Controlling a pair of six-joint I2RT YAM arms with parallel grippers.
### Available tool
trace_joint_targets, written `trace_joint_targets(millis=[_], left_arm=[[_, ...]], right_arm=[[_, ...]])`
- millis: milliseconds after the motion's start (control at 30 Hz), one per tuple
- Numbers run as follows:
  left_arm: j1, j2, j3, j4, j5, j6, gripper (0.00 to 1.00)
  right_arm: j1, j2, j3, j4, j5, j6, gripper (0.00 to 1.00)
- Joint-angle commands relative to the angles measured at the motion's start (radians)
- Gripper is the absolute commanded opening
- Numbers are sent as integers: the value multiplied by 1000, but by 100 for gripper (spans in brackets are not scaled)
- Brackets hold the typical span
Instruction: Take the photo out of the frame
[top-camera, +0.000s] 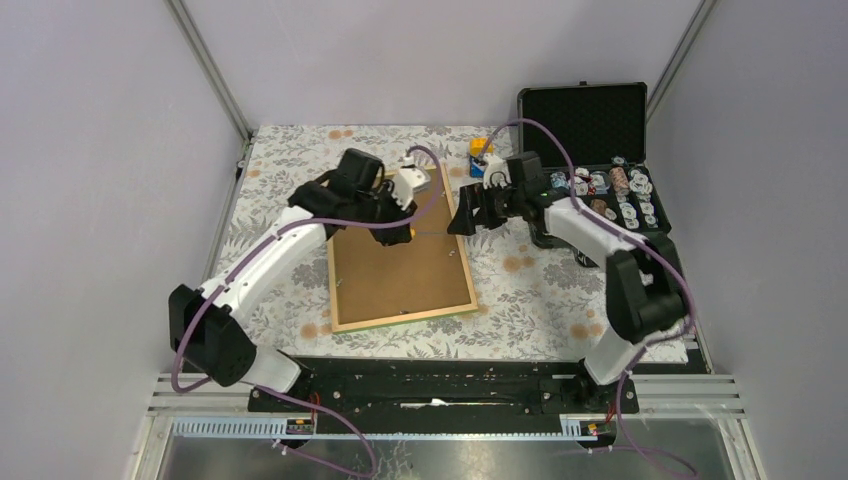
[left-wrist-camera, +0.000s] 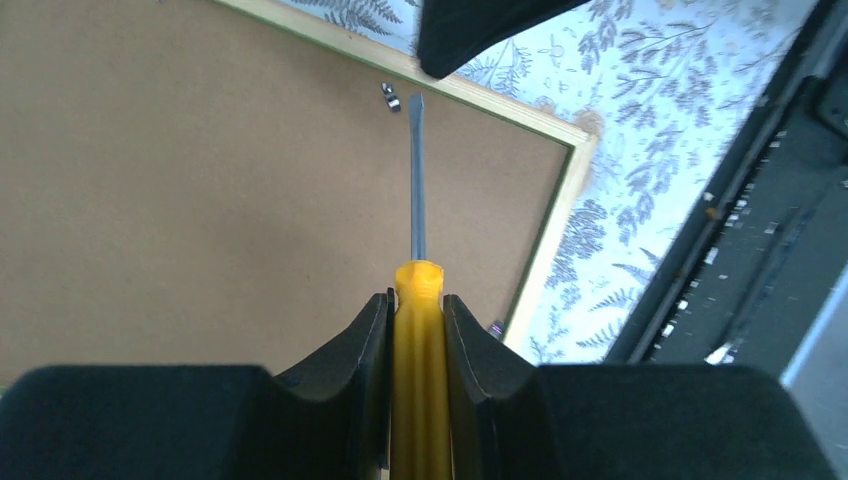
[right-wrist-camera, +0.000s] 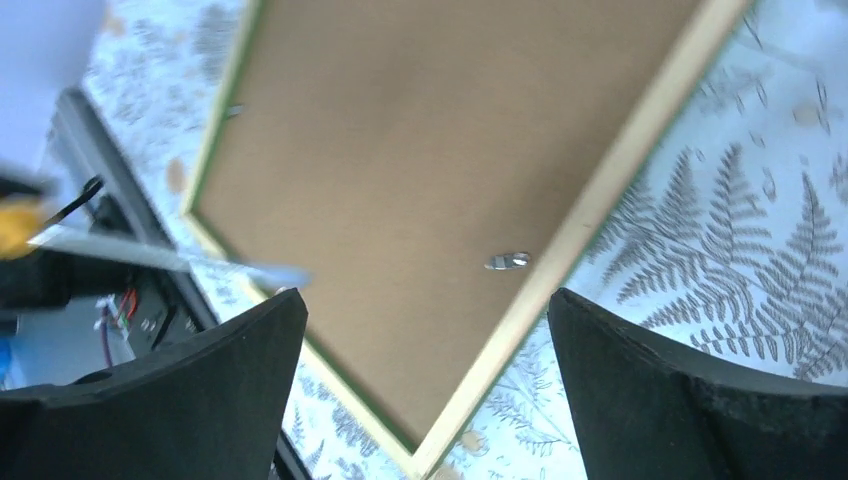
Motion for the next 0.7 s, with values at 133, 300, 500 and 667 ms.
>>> trace_joint_targets(millis=[133, 300, 500, 667], left_arm=[[167, -102, -82, -100, 450, -23, 0], [178, -120, -122, -119, 576, -32, 0], [184, -96, -129, -126, 677, -54, 0], [186, -73, -130, -131, 759, -61, 0]], right_arm=[[8, -269, -44, -142, -333, -304, 100], [124, -295, 13, -366, -304, -537, 100], [308, -352, 12, -380, -189, -599, 99], [386, -329, 35, -366, -105, -594, 74]])
